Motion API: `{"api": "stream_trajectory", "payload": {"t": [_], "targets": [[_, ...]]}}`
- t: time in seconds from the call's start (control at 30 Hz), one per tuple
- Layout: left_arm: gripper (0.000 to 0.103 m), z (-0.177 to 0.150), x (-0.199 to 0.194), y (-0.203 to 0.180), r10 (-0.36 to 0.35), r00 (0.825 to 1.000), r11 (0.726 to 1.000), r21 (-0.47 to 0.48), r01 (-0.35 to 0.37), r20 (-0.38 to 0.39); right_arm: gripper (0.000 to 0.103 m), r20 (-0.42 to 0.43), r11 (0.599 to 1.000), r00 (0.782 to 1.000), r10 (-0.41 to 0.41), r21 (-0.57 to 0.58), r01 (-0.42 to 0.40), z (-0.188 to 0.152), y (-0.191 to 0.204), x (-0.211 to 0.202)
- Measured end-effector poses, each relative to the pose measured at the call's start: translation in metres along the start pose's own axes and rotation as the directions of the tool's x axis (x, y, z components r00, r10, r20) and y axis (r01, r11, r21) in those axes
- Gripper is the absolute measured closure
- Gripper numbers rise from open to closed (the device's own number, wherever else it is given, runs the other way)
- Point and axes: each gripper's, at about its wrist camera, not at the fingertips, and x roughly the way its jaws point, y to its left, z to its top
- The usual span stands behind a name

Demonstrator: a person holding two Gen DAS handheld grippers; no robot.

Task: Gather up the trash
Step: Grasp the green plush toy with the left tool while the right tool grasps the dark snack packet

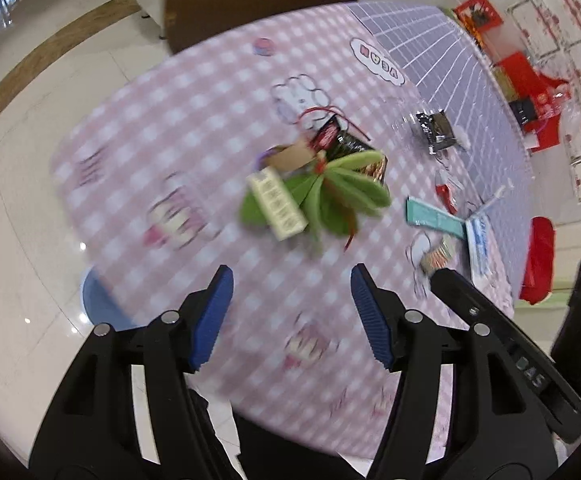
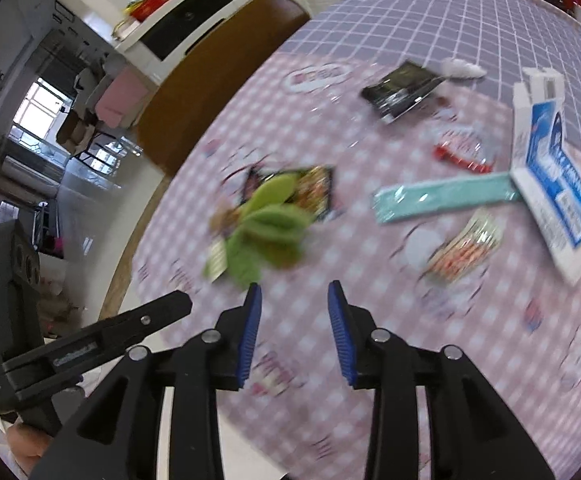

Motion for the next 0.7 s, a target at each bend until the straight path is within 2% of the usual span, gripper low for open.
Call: {"api": "stream_trajectory", "payload": {"t": [0.17,0.27,0.37,0.47,0.53,0.57,0.63,0.7], "targets": [[0.043,0.025,0.034,-0.014,0.044,0.998,0.999,0.002,-0.043,-0.036,0.066,-0.011,0.999,1.000,-0.009,-0.038,0.008,0.030,-0.020,0.012],[0.043,0.035,0.047,-0.015,0.083,0.996,0.997,0.000,-0.083,-0.042,0.062,-0.014,0.996,1.000,-0.011,-0.087,0.010,0.042,-0.019,0.021],[0.048,0.042,0.055,-0.017,0.104,0.993,0.995,0.015,-0.103,-0.053,0.059,-0.018,0.990,1.000,-0.005,-0.140,0.003,0.053,-0.013,0.032],[0.058,0.046,0.058,-0.015,0.115,0.992,0.993,0.024,-0.114,-0.060,0.054,-0.016,0.981,1.000,-0.011,-0.195,0.007,0.061,-0.007,0.042],[0.070,0.046,0.058,-0.016,0.133,0.989,0.990,0.051,-0.130,-0.061,0.052,-0.021,0.976,1.000,-0.010,-0.217,0.005,0.066,-0.006,0.051],[0.072,0.047,0.059,-0.016,0.130,0.989,0.990,0.057,-0.126,-0.065,0.052,-0.025,0.975,1.000,-0.007,-0.222,0.001,0.069,-0.005,0.054],[0.088,0.048,0.056,-0.012,0.085,0.994,0.996,0.043,-0.082,-0.075,0.050,-0.026,0.971,1.000,-0.011,-0.239,0.004,0.073,-0.004,0.061],[0.097,0.049,0.045,-0.005,0.054,0.998,0.999,0.005,-0.054,-0.041,0.049,-0.031,0.967,0.999,-0.009,-0.253,0.001,0.077,-0.003,0.068]]}}
